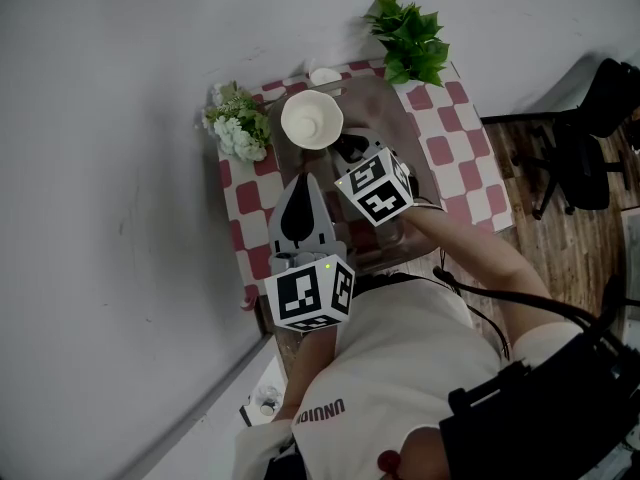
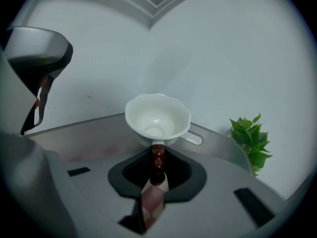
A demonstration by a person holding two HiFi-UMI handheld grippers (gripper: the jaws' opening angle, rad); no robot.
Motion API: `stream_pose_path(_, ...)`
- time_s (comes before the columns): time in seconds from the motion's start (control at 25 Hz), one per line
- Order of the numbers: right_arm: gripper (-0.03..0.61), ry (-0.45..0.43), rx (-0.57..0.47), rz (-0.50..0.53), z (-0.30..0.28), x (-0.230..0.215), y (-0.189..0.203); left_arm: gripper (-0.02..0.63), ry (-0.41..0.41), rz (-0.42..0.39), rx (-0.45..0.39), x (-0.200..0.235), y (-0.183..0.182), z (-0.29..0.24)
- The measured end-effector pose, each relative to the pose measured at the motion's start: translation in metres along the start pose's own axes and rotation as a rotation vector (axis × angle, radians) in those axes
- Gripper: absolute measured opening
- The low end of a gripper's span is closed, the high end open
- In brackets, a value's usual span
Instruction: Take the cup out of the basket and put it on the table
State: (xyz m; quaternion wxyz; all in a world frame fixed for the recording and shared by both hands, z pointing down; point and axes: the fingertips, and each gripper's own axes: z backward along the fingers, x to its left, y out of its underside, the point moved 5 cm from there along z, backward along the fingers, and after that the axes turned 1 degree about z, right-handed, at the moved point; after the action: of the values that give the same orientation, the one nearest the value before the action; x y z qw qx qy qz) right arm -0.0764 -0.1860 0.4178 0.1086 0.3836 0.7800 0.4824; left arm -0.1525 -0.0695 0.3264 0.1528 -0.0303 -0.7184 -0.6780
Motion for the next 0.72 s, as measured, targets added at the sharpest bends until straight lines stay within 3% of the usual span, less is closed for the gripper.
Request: stream_pose_path(0.72,0.063,0.018,-0.054,-0.005,0.013,-0.007,-0.011,0.012,0.01,-0.004,0.004,-0.005,0.004,0.0)
